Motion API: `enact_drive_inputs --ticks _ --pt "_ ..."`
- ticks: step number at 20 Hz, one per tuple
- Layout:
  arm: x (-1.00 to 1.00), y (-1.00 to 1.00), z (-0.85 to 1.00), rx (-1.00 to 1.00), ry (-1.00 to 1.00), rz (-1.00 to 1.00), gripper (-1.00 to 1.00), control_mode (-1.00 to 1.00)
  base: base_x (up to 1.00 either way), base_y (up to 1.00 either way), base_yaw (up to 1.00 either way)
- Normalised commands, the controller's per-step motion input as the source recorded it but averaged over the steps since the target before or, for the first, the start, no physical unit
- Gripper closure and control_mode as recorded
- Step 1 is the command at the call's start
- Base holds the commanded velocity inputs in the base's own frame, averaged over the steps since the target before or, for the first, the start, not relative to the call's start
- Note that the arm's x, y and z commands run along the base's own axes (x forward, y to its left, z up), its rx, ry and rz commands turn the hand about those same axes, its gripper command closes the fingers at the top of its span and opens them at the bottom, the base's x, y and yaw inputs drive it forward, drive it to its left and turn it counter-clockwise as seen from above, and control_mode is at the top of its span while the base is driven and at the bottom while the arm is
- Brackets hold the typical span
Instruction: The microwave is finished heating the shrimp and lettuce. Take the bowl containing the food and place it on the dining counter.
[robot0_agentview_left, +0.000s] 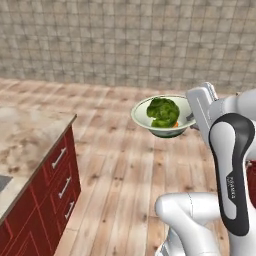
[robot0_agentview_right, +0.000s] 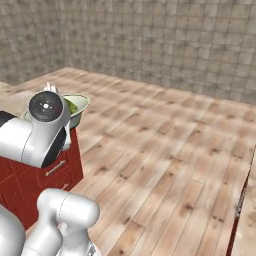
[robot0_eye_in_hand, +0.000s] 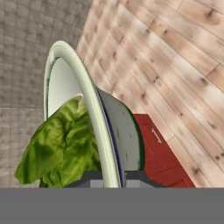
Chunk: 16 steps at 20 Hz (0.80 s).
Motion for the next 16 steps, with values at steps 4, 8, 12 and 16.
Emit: enact_drive_inputs --ticks 4,8,12,16 --pt "0.00 0.00 0.00 0.00 0.00 0.00 1.00 1.00 1.00 0.00 -0.21" --pt "0.00 0.00 0.00 0.00 0.00 0.00 1.00 1.00 1.00 0.11 -0.09" --pt "0.00 0.00 0.00 0.00 0.00 0.00 1.00 1.00 1.00 0.21 -0.03" --pt "0.00 0.00 0.00 0.00 0.00 0.00 1.00 1.00 1.00 0.27 -0.05"
